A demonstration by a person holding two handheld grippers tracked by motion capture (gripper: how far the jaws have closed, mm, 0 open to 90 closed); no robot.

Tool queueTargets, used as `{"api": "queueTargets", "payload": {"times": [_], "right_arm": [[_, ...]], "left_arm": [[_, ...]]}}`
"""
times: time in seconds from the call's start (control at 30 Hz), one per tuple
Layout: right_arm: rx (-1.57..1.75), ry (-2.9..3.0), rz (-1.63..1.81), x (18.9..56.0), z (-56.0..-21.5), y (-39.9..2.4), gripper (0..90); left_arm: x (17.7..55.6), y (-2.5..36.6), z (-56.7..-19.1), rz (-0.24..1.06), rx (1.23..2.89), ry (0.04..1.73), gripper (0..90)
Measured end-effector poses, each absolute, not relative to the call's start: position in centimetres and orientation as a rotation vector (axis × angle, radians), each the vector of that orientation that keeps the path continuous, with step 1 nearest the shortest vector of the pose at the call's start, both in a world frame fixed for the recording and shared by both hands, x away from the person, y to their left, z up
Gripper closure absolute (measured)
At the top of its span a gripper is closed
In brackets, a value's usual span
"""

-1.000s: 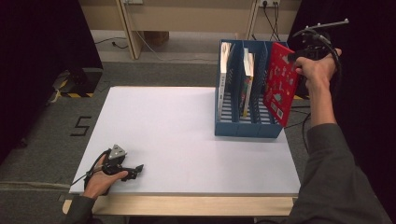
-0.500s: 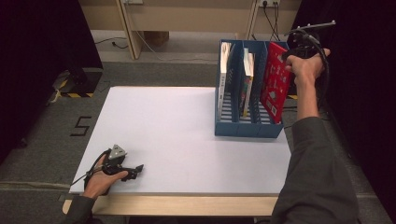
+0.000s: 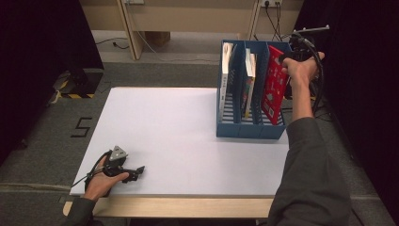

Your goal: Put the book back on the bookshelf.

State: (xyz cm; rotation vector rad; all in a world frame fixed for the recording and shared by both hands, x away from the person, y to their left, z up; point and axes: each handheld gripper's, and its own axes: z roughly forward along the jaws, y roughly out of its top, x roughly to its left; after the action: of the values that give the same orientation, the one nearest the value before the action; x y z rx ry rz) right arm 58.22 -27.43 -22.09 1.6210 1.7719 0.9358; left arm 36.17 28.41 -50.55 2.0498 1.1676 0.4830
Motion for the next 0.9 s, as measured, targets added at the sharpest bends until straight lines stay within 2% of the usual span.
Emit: {"api": "queueTargets", "payload": {"times": [0.9], "right_arm": [[1.648, 1.773, 0.949, 58.2, -24.7, -27.1, 79.0]], "left_arm": [[36.2, 28.4, -50.5, 0.483, 2.051, 1.167, 6.4]]}}
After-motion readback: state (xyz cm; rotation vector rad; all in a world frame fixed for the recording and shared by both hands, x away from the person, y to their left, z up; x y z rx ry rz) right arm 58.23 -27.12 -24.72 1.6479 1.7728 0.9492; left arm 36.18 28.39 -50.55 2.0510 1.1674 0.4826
